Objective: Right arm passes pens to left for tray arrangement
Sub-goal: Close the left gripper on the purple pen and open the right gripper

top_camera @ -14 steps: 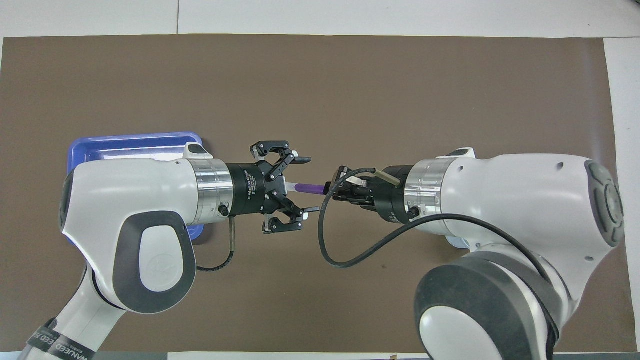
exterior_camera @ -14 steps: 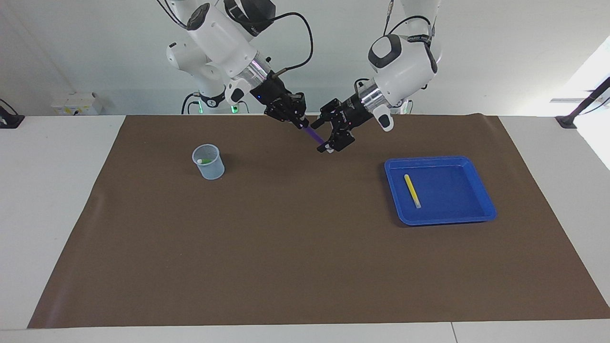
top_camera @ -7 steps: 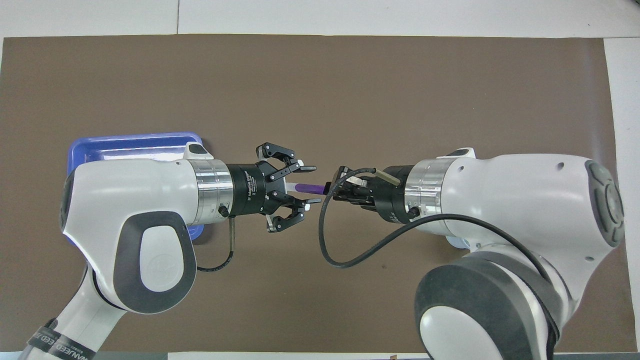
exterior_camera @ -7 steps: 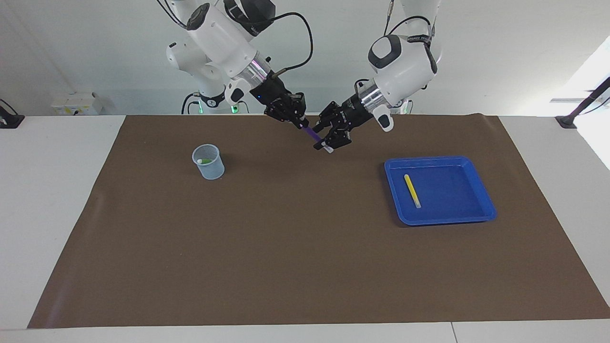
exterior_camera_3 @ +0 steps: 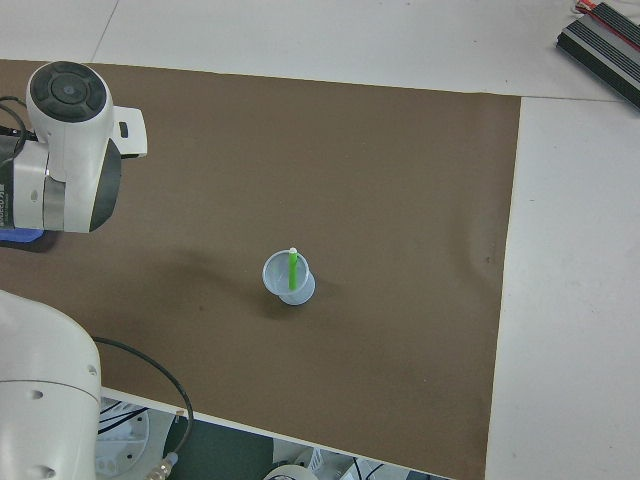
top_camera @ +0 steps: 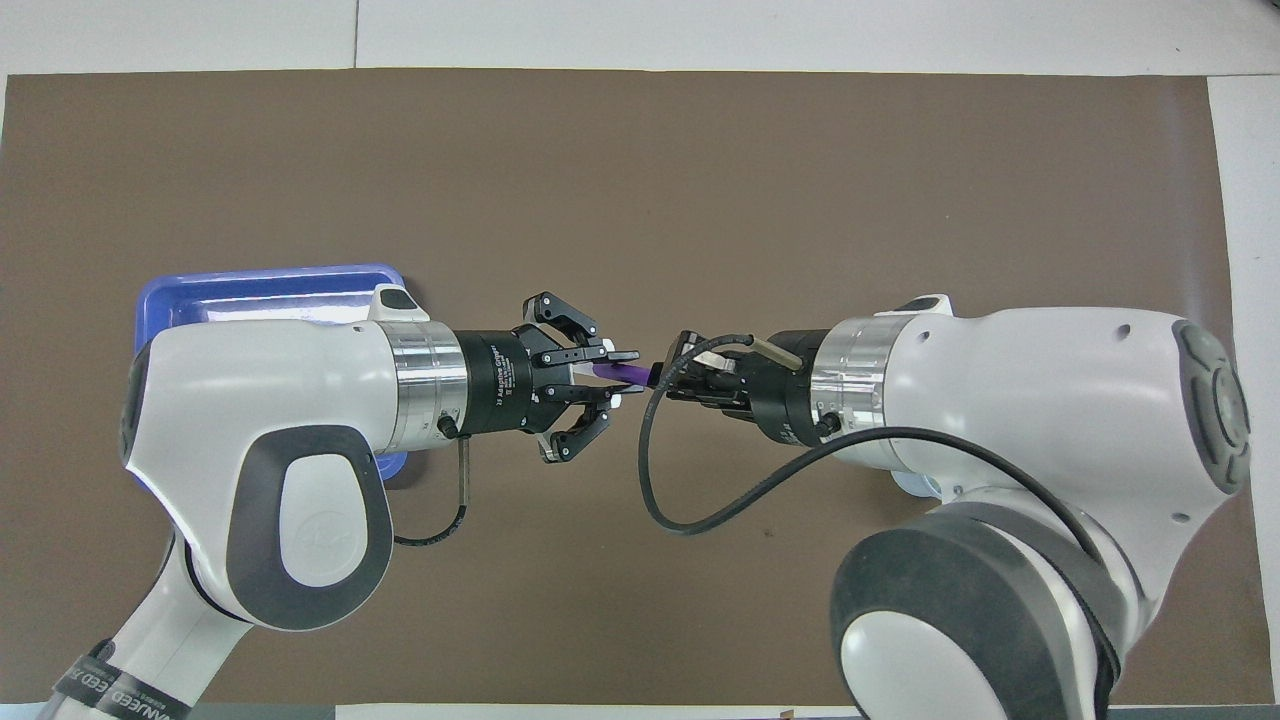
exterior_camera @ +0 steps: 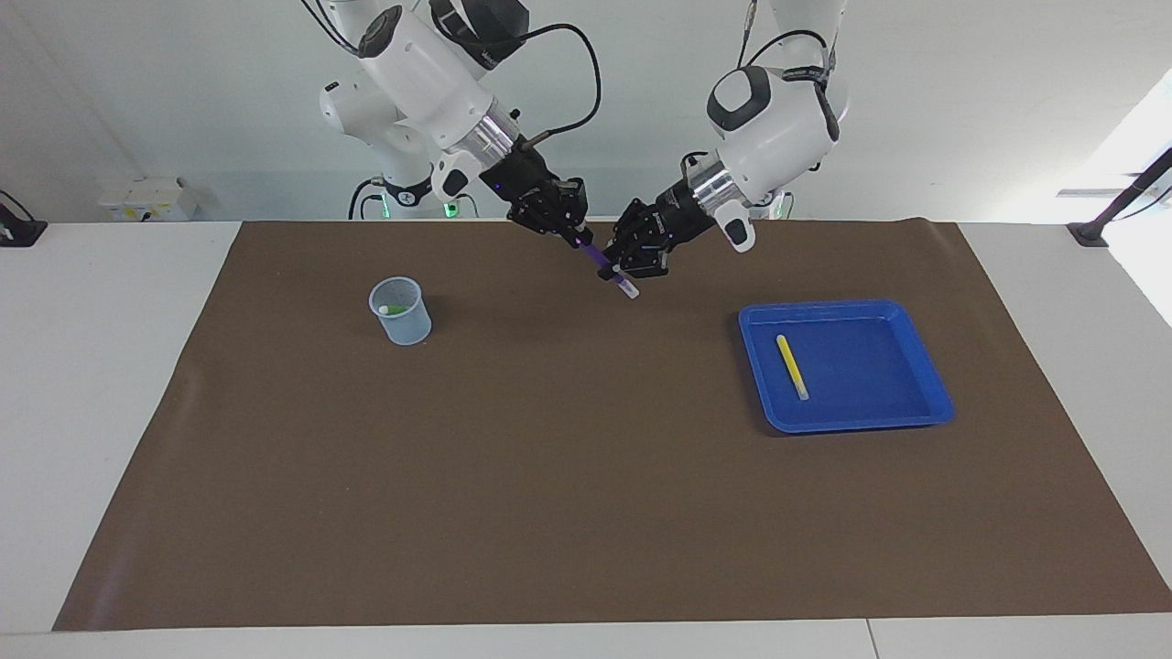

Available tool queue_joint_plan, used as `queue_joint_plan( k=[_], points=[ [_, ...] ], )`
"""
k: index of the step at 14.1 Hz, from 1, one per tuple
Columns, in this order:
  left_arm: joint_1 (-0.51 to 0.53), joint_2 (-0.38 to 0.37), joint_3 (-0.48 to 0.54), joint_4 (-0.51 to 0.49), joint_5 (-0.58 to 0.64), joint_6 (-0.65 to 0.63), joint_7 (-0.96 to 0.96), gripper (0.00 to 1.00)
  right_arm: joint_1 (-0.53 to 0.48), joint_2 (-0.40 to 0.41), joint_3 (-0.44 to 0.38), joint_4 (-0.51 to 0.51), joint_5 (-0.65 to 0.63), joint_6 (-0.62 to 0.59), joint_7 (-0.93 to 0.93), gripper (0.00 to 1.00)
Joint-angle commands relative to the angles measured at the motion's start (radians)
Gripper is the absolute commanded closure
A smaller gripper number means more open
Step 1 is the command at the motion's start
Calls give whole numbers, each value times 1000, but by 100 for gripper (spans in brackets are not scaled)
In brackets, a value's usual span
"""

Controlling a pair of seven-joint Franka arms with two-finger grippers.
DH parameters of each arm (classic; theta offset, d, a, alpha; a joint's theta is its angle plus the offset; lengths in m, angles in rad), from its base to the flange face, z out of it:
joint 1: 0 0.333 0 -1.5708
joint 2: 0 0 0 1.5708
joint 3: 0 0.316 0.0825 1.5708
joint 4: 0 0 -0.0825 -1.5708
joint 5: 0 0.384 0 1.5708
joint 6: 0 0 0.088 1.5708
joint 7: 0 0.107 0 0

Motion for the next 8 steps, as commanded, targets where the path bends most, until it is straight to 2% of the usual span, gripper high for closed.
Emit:
queue_joint_plan(
  k=[1,5,7,8],
  points=[
    [-8,-37,13,-33,-28,-6,39,100,0,-23,-1,-27,20,11,-6,100],
    [-4,-40,13,-30,-28,2,65,100,-2,-23,-1,-27,20,6,-5,99],
    [1,-40,13,-28,-28,-1,67,100,-6,-23,-3,-27,20,-2,-3,84],
    [1,-40,13,-28,-28,0,67,100,-6,-23,-1,-27,20,-3,-5,81]
  ],
)
